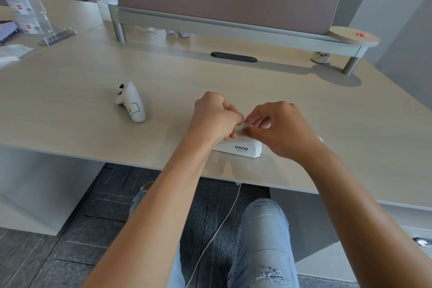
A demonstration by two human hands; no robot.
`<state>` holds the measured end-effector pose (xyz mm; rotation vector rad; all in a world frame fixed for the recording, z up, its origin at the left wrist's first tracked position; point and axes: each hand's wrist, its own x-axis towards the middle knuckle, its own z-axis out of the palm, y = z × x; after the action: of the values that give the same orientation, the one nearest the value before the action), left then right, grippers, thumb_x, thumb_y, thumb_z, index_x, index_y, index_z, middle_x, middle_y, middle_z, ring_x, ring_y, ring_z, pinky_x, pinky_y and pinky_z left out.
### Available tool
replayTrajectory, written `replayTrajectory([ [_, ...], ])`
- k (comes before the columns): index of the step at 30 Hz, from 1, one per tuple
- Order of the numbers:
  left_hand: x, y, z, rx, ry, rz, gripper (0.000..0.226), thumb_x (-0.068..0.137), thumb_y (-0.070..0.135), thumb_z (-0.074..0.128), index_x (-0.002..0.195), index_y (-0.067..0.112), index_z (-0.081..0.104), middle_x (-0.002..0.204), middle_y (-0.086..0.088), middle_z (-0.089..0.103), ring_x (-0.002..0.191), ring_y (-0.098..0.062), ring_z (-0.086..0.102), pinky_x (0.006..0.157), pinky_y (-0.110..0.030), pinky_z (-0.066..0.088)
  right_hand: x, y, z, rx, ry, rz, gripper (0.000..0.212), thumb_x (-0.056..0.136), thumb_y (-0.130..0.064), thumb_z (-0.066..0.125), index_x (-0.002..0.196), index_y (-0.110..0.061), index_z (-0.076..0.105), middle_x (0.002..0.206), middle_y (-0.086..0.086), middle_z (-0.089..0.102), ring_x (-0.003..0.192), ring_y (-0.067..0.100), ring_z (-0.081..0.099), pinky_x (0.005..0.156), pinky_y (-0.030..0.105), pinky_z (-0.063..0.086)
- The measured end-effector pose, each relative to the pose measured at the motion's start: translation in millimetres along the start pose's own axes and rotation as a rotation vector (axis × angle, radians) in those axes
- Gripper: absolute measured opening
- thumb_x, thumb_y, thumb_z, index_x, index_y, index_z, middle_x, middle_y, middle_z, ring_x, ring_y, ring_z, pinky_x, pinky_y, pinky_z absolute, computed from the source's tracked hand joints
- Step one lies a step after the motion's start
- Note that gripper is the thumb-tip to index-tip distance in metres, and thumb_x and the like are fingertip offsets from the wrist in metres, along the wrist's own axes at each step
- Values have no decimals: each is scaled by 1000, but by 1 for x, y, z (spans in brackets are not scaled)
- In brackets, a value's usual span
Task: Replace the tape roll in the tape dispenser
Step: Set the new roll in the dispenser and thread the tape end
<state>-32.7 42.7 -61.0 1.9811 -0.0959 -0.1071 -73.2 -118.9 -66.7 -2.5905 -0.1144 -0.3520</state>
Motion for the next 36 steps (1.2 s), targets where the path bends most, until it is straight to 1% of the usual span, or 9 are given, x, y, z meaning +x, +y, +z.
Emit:
replayTrajectory([
  [2, 0, 0, 1, -5, 12, 24, 12, 75, 0, 70, 80, 11, 68, 67, -9, 70, 37, -14, 61, 44, -21, 45, 0, 0, -1, -1, 0, 1, 15, 83, -30, 84, 94, -20, 81, 82, -8, 76, 79, 6, 70, 78, 23, 57],
  [5, -1, 0, 3, 27, 21, 81, 21, 74, 2, 71, 89, 16, 65, 82, -8, 75, 55, -24, 65, 51, -24, 46, 0, -1, -1, -2, -4, 2, 15, 84, -28, 84, 95, -18, 82, 82, -8, 75, 78, 7, 69, 76, 18, 54],
  [9, 0, -1, 3, 67, 37, 109, 20, 76, 8, 72, 93, 19, 71, 84, -3, 76, 70, -23, 66, 62, -27, 47, -2, -1, -1, 3, 0, 1, 15, 84, -28, 84, 95, -19, 82, 83, -7, 76, 81, 10, 72, 80, 24, 57],
  [14, -1, -2, 1, 72, 24, 135, 22, 80, 4, 70, 96, 19, 72, 83, -1, 76, 70, -14, 62, 56, -23, 41, -2, 0, 1, 8, 2, 19, 18, 84, -31, 83, 99, -22, 81, 86, -5, 77, 83, 14, 72, 84, 33, 59],
  [17, 0, -3, 0, 82, 39, 137, 22, 81, 4, 69, 97, 20, 71, 83, 1, 76, 74, -15, 62, 60, -25, 42, -1, -1, 1, 11, -21, 35, 20, 84, -32, 82, 101, -22, 81, 88, -4, 76, 86, 17, 70, 85, 36, 58],
  [21, 2, -7, -2, 59, 56, 140, 22, 81, 2, 71, 96, 19, 70, 82, -1, 77, 72, -11, 61, 59, -22, 41, 4, -1, -1, 11, -69, 56, 21, 84, -36, 82, 101, -23, 82, 90, -3, 77, 89, 16, 70, 85, 34, 58],
  [30, 4, -13, -4, -2, 94, 128, 22, 81, 2, 72, 89, 21, 65, 80, -3, 78, 69, -10, 63, 58, -22, 41, 10, 0, -3, 54, -88, 54, 22, 80, -40, 86, 93, -22, 83, 85, -4, 75, 79, 11, 66, 73, 23, 51],
  [34, 7, -18, -7, -55, 135, 117, 24, 79, 0, 69, 83, 23, 62, 74, -3, 76, 68, -16, 63, 65, -28, 48, 6, 0, -1, 67, -66, 57, 25, 80, -44, 84, 94, -24, 84, 89, -2, 74, 82, 15, 66, 72, 25, 51],
  [36, 9, -22, -11, -128, 137, 87, 26, 76, 0, 68, 81, 24, 61, 74, -4, 75, 69, -21, 65, 73, -39, 57, 4, -1, 1, 68, -53, 55, 23, 82, -43, 83, 97, -25, 83, 93, -1, 73, 86, 18, 66, 79, 32, 55],
])
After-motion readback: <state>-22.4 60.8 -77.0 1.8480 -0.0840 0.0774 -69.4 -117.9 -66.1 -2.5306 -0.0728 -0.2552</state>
